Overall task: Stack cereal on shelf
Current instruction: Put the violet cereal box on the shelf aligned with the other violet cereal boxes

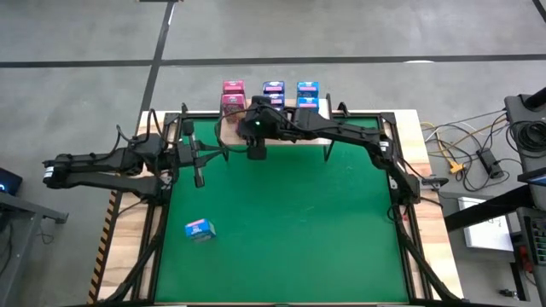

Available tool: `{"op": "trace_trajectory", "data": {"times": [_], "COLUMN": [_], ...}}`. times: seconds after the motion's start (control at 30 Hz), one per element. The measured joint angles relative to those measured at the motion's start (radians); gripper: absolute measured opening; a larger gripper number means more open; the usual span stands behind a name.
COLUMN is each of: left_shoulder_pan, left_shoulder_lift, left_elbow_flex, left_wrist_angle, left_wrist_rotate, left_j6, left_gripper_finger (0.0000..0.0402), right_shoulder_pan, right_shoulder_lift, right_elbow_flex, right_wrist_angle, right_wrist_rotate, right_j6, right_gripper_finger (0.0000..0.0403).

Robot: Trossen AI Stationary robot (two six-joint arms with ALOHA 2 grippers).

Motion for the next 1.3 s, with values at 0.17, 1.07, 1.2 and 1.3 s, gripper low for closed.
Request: {"op": "trace_trajectory", "data": {"times": [0.17, 1.07, 1.2, 1.3], "left_shoulder_pan": [0.0, 0.0, 0.0, 0.0], "left_shoulder_lift": [0.002, 0.018, 0.018, 0.018], "left_elbow_flex": [0.0, 0.0, 0.0, 0.0], "left_wrist_angle": [0.0, 0.002, 0.002, 0.002], "left_wrist_rotate": [0.0, 0.0, 0.0, 0.0], "left_j6": [0.0, 0.0, 0.0, 0.0], "left_gripper_finger": [0.0, 0.0, 0.0, 0.0], "right_shoulder_pan": [-0.007, -0.008, -0.008, -0.008], "right_shoulder_lift": [0.006, 0.006, 0.006, 0.006], "right_elbow_flex": [0.0, 0.006, 0.006, 0.006], "right_wrist_angle": [0.006, 0.036, 0.036, 0.042], "right_wrist_rotate": [0.008, 0.007, 0.007, 0.007], "right_j6": [-0.01, -0.076, -0.056, -0.05], "right_gripper_finger": [0.0206, 0.0206, 0.0206, 0.0206]}}
